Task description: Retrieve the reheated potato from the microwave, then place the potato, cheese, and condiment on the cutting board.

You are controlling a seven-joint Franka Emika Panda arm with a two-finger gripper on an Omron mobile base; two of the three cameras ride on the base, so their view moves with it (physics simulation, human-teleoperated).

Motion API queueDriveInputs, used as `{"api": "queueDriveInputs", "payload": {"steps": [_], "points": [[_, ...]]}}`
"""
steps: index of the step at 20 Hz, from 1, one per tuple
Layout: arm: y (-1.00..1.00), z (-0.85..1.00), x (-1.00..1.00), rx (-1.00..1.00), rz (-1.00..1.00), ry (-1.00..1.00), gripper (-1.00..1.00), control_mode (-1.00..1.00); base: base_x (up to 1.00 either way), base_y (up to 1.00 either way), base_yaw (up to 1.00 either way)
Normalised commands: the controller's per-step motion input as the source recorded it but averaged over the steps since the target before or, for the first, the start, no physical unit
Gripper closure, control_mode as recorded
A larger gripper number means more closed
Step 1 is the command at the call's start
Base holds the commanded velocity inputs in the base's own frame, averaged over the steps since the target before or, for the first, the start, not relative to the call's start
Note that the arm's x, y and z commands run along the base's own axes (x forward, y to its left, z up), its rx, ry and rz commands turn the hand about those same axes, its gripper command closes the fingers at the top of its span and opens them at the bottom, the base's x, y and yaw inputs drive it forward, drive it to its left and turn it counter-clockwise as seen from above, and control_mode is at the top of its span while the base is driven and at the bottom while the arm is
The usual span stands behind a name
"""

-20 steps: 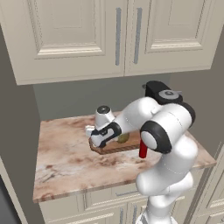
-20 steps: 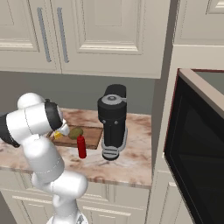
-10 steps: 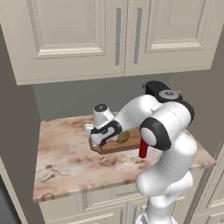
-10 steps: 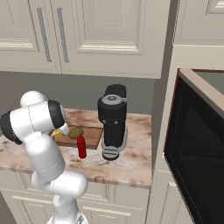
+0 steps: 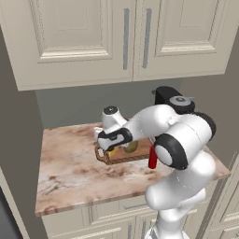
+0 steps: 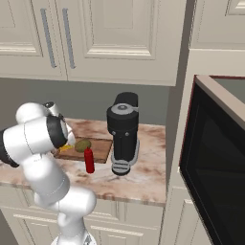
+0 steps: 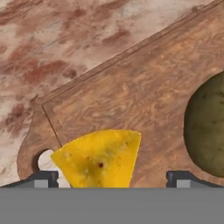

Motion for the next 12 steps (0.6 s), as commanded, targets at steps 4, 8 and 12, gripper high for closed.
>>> {"api": "queueDriveInputs", "payload": {"steps": [4, 8, 12], "points": [[-0.15, 0.39, -0.35, 0.04, -0.06, 0.0, -1.0, -1.0, 0.0, 0.0, 0.0], [-0.01, 0.14, -0.8, 0.03, -0.01, 0.0, -1.0, -1.0, 0.0, 0.0, 0.0], [0.0, 0.14, -0.9, 0.0, 0.0, -0.04, -1.0, -1.0, 0.0, 0.0, 0.0]]}}
